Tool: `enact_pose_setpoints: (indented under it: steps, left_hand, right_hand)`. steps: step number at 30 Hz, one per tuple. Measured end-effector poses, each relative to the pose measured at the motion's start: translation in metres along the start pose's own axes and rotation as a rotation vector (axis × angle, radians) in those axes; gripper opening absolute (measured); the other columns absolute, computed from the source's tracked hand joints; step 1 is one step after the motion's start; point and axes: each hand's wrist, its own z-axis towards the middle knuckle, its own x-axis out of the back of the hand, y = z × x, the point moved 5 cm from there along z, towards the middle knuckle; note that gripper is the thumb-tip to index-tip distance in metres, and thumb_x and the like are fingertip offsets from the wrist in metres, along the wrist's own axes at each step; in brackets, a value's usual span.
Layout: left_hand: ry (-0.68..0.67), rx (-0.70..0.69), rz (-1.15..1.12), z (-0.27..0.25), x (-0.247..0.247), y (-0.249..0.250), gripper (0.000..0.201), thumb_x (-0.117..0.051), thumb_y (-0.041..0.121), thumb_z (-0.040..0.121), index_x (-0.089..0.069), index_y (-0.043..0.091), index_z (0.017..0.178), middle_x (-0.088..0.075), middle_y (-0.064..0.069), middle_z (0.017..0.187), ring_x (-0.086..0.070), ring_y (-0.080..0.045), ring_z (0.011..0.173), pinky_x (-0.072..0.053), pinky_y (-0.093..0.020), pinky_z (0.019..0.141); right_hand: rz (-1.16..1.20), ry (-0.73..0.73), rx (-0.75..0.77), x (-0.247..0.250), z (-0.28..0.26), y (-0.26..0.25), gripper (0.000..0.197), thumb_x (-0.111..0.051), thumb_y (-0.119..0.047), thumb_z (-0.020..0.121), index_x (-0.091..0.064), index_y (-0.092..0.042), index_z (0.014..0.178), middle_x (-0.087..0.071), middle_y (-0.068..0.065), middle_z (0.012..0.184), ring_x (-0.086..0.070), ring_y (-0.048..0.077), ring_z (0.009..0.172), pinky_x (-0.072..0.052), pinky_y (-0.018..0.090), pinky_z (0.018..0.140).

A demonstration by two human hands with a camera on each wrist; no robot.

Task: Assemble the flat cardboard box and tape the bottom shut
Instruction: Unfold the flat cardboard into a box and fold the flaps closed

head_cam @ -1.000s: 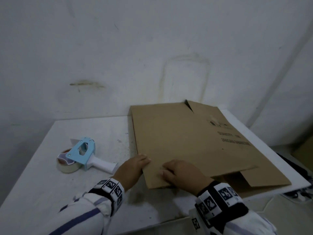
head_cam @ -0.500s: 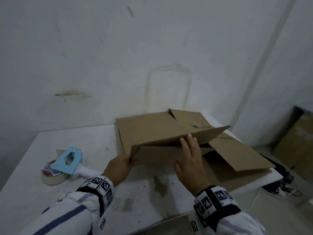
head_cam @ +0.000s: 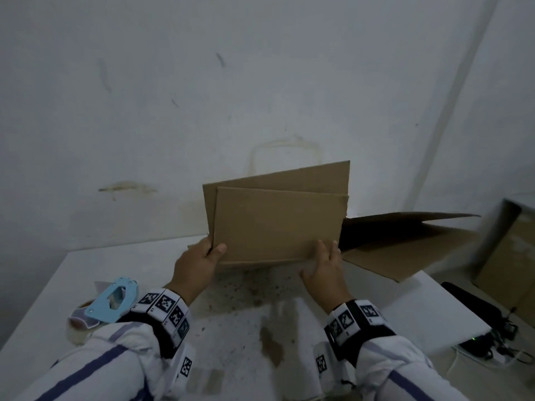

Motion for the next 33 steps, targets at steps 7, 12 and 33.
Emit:
enact_pose_setpoints:
  steps: [7, 12, 33]
  left_hand:
    - [0.132, 0.046, -0.203, 0.023, 0.025, 0.008, 0.037, -0.045, 0.046, 0.092, -0.058, 0.012, 0.097, -0.064, -0.011, 0.102, -0.059, -0.032, 0.097, -0.050, -0.045, 0.086]
    - [0.143, 0.111, -0.251, 0.036, 0.023, -0.004, 0.047, -0.038, 0.054, 0.087, -0.055, 0.012, 0.101, -0.062, -0.019, 0.106, -0.060, -0.035, 0.094, -0.051, -0.057, 0.084]
    - [0.419, 0.236, -0.588, 0.042, -0.001, 0.003, 0.046, -0.048, 0.026, 0.096, -0.021, 0.024, 0.132, -0.042, -0.005, 0.125, -0.051, -0.023, 0.105, -0.048, -0.042, 0.090]
  right_hand:
    - [-0.030, 0.033, 0.092, 0.022, 0.039, -0.019, 0.068, -0.060, -0.021, 0.089, -0.024, -0.010, 0.146, -0.004, 0.023, 0.157, -0.004, 0.036, 0.147, -0.015, 0.042, 0.119]
    - [-0.233, -0.016, 0.156, 0.024, 0.062, -0.028, 0.067, -0.059, -0.027, 0.088, -0.027, -0.012, 0.145, -0.014, 0.014, 0.159, -0.017, 0.034, 0.145, -0.021, 0.042, 0.118]
    - [-0.282, -0.140, 0.286, 0.021, 0.135, -0.062, 0.050, -0.061, -0.032, 0.086, -0.042, -0.013, 0.128, -0.039, 0.016, 0.137, -0.043, 0.036, 0.123, -0.041, 0.041, 0.102]
